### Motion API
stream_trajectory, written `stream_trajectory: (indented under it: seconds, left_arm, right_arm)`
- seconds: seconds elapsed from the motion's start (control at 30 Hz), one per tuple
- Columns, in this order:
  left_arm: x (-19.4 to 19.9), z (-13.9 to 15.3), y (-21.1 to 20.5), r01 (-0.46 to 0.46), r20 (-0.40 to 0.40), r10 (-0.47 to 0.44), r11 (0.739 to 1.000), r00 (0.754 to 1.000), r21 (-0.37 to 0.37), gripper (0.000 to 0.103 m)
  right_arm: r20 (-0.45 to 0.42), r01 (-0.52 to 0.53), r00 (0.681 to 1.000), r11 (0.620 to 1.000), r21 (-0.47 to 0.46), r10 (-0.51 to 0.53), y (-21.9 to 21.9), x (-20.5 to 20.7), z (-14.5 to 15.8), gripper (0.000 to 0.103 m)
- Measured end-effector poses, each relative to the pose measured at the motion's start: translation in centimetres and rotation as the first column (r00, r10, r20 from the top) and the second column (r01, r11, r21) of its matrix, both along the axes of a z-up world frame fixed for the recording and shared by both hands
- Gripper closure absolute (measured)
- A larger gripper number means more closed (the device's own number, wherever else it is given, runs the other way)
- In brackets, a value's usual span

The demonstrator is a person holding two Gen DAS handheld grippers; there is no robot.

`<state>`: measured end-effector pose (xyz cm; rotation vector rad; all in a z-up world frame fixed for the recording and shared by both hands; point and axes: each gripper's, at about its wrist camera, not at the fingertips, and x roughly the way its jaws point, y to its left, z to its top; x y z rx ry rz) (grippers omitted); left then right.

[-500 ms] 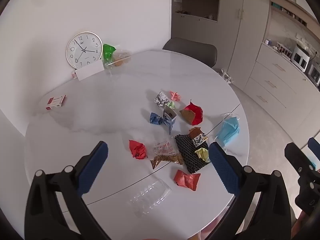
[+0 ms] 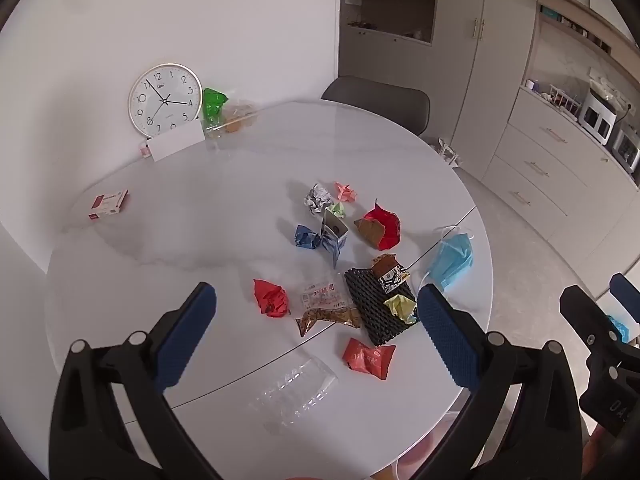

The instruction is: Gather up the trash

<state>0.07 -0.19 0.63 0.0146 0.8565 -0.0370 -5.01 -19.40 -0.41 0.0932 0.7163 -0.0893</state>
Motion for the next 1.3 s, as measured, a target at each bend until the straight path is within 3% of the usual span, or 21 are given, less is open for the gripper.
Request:
stream_trajectory:
  seconds: [1.3]
  left_arm:
    - [-0.24,-0.57,0.04,-0.005,-0.008,0.005,1.000,1.000,0.000,0.006]
  right_arm:
    - [-0.020,-0.004,1.000,1.000,-0.003,0.004,0.05,0.22,-0.32,0.002]
